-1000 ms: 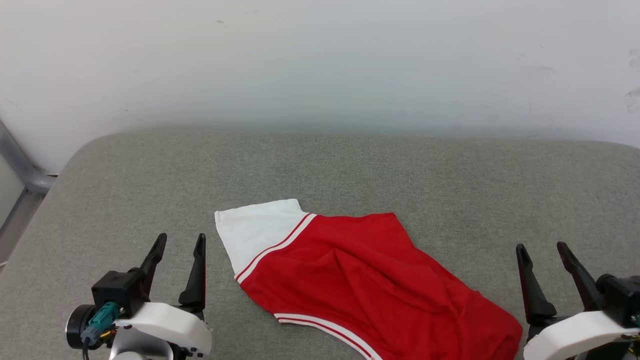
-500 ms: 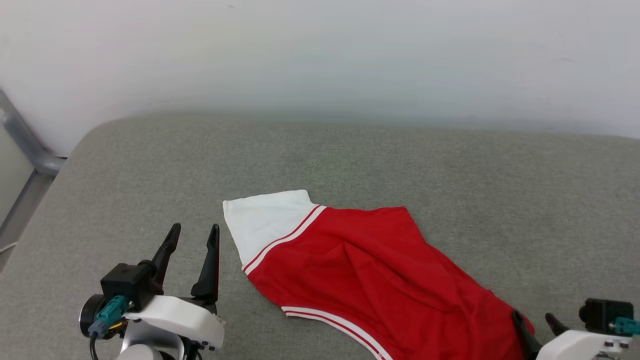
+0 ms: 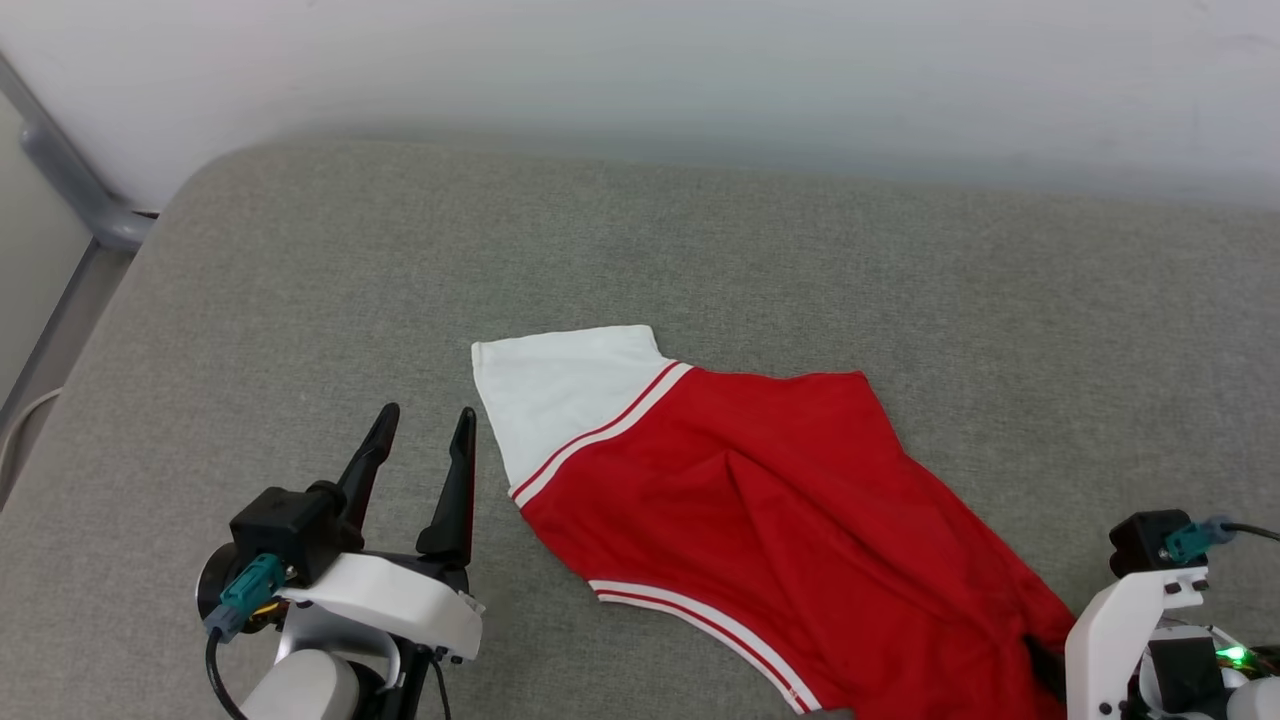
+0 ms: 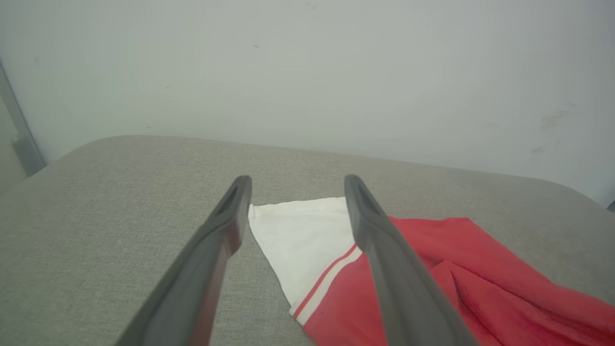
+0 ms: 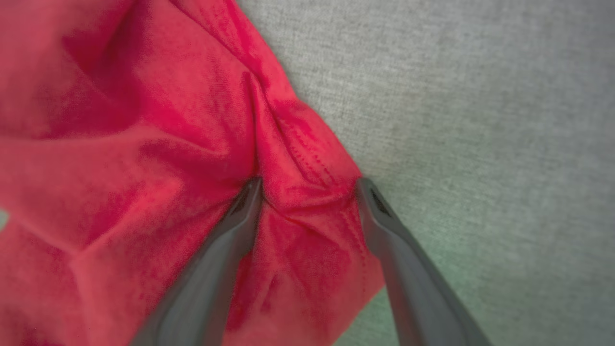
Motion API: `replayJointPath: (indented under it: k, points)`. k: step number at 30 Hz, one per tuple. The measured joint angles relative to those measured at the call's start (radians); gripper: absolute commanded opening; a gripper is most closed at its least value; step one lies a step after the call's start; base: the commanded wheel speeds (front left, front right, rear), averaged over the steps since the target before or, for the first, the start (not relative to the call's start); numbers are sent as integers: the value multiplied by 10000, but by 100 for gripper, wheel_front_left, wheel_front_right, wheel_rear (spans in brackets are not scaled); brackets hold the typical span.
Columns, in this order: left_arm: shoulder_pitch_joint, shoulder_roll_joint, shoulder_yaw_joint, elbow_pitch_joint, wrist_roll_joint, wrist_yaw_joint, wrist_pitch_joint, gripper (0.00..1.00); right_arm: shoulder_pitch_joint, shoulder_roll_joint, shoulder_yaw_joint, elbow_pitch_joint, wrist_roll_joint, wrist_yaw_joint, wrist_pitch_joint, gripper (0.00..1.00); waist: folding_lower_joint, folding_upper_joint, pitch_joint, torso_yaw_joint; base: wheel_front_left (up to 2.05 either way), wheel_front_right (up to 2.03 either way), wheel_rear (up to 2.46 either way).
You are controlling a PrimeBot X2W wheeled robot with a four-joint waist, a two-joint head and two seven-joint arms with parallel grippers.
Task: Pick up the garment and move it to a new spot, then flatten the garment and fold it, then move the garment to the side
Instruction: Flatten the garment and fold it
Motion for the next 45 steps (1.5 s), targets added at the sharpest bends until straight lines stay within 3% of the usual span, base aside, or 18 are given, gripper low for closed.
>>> replayJointPath:
  k: [3, 4, 5, 12, 23, 28, 34, 35, 36, 45]
  points:
    - [-32, -84, 31, 125, 46, -73, -2, 100, -190, -173, 174, 226, 364, -4, 619, 100, 0, -1, 111, 112, 0, 0, 0]
    - [-32, -104, 42, 159, 48, -82, -2, 100, -245, -240, 221, 270, 437, -4, 782, 41, -1, 0, 121, 138, 0, 0, 0]
    - [-31, -119, 54, 182, 63, -84, -2, 100, -285, -293, 251, 295, 512, -4, 888, 0, -1, -1, 132, 154, 0, 0, 0]
    - [-101, -222, 153, 320, 142, -182, -4, 100, -872, -619, 566, 98, 721, 8, 742, 0, -1, 0, 171, 175, 0, 0, 0]
    - [-661, -702, 219, 341, 380, -464, -31, 100, -4558, -798, 662, -360, -115, 0, 102, 0, 1, 0, 812, 436, 0, 0, 0]
    - [-948, -1030, 391, 431, 539, -706, -31, 100, -5916, -633, 830, 583, -278, 0, -665, 0, 2, 0, 1390, 676, 0, 0, 0]
    - [-1092, -1369, 512, 704, 809, -974, -31, 100, -6067, -339, 909, 2483, -228, 0, -1741, 0, 2, 0, 1772, 889, 0, 0, 0]
    - [-1092, -1394, 529, 752, 869, -1016, -31, 100, -6055, -314, 874, 2752, -199, 0, -1962, 35, 2, 0, 1771, 890, 0, 0, 0]
    - [-1092, -1406, 573, 796, 905, -1047, -31, 100, -6034, -255, 826, 2959, -153, 0, -2286, 100, 2, 0, 1746, 874, 0, 0, 0]
    - [-806, -1400, 863, 1047, 1200, -1131, -31, 100, -5397, 109, 174, 3400, -326, 0, -5929, 100, 0, 0, 1099, 466, 0, 0, 0]
